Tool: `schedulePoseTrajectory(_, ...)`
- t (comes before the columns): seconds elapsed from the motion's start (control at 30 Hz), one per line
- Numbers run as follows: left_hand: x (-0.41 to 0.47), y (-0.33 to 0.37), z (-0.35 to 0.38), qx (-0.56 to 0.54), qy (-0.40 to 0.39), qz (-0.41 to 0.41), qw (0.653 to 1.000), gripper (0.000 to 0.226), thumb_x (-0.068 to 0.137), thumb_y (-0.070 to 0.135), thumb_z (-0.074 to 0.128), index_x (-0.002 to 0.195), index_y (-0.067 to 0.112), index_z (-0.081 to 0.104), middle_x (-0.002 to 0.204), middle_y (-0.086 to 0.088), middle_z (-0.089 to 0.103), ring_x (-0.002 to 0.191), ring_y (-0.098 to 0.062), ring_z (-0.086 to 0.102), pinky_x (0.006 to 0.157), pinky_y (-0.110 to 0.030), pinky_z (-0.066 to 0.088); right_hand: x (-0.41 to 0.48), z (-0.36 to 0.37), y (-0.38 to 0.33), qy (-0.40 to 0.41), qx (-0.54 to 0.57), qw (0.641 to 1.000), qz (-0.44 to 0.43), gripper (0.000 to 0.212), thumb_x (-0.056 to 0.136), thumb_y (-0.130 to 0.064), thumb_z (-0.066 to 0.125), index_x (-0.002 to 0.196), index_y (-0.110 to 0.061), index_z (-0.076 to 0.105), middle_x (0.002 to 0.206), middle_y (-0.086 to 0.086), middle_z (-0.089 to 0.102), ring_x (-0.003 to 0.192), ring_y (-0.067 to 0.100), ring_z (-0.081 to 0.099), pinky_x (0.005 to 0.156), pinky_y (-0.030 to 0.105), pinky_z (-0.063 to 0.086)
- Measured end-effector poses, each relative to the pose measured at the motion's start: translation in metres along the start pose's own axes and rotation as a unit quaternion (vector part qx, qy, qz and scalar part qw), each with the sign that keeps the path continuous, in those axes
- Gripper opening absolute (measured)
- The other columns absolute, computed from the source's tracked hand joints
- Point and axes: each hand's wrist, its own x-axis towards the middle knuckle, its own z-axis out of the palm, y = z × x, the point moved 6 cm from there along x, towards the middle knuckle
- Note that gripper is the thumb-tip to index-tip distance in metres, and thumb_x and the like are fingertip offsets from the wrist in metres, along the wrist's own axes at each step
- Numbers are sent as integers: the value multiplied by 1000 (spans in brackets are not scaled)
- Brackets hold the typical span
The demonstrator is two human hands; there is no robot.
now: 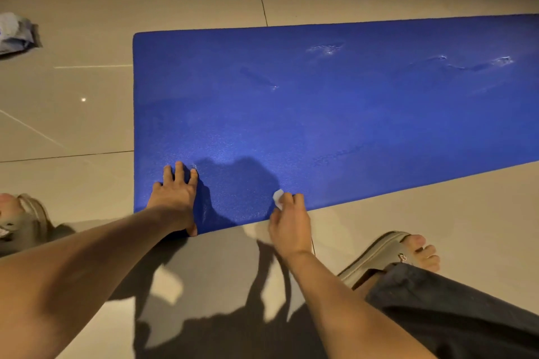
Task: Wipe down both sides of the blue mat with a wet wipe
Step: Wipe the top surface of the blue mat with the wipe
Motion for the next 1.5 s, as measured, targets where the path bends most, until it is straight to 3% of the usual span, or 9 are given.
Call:
schedulePoseTrajectory(0.2, 0, 16, 4, -14, -20, -47, 999, 136, 70, 36, 86, 157, 4, -13, 163, -25, -12, 151, -47, -2, 113, -44, 38, 5, -3, 5, -104, -84, 982, -136, 50, 90, -1, 51, 139, -12, 49, 122, 10, 48, 92, 36, 60, 77, 37, 44)
schedulePoseTrajectory(0.37, -13, 33, 9, -75, 18, -81, 994, 102, 88, 38, 63, 157, 3, -4, 163, -24, -3, 151, -44, 6, 113, -46, 38, 23, -19, 18, -168, -155, 947, -226, 38, 87, 7, 49, 120, -10, 58, 114, 9, 51, 84, 35, 60, 66, 35, 38)
schedulePoseTrajectory(0.57, -26, 88, -2, -246, 137, -84, 956, 71, 83, 29, 61, 148, 14, 39, 156, -18, 23, 138, -39, 30, 101, -49, 42, 59, -62, 73, -173, -206, 941, -203, 41, 90, -3, 50, 126, -18, 61, 122, 9, 54, 87, 40, 63, 69, 37, 48)
schedulePoseTrajectory(0.67, -30, 133, -9, -266, 126, -69, 953, 71, 82, 37, 60, 149, 19, 44, 156, -16, 28, 140, -37, 31, 103, -48, 42, 69, -75, 81, -167, -211, 944, -190, 31, 87, -7, 49, 110, -21, 64, 114, 7, 55, 84, 35, 61, 65, 33, 44)
schedulePoseTrajectory(0.83, -42, 153, 0, -213, -50, -74, 973, 94, 91, 41, 63, 161, 24, 3, 167, -15, -11, 155, -31, -4, 120, -49, 27, 50, -50, 47, -205, -144, 947, -202, 20, 91, -6, 53, 108, -12, 63, 116, 12, 60, 105, 35, 62, 85, 38, 49)
schedulePoseTrajectory(0.97, -32, 148, -25, -145, -135, -55, 979, 104, 81, 54, 73, 160, 21, 13, 160, -16, 12, 149, -34, 20, 114, -46, 35, 50, -38, 20, -223, -115, 953, -169, 18, 94, -12, 58, 111, -7, 61, 124, 17, 59, 115, 34, 57, 94, 40, 46)
schedulePoseTrajectory(1.27, -25, 150, -4, -177, -118, -48, 976, 112, 81, 51, 72, 161, 21, -1, 165, -18, -14, 154, -38, -3, 116, -53, 33, 56, -44, 19, -223, -129, 956, -141, 15, 95, -13, 53, 82, -18, 58, 95, 13, 64, 86, 33, 53, 76, 34, 46)
schedulePoseTrajectory(1.4, -29, 146, -11, -199, -48, -50, 978, 92, 79, 59, 69, 154, 21, 32, 158, -14, 23, 145, -34, 27, 105, -43, 43, 48, -52, 23, -249, -134, 948, -144, 20, 95, -11, 50, 98, -10, 70, 102, 8, 53, 93, 31, 50, 81, 31, 44)
schedulePoseTrajectory(1.5, -32, 143, -26, -226, 73, -95, 967, 55, 87, 62, 60, 126, 23, 61, 126, -7, 55, 119, -28, 51, 97, -38, 44, 49, -60, 30, -254, -135, 945, -155, 20, 95, -16, 53, 91, -8, 71, 99, 16, 61, 101, 36, 59, 82, 35, 48)
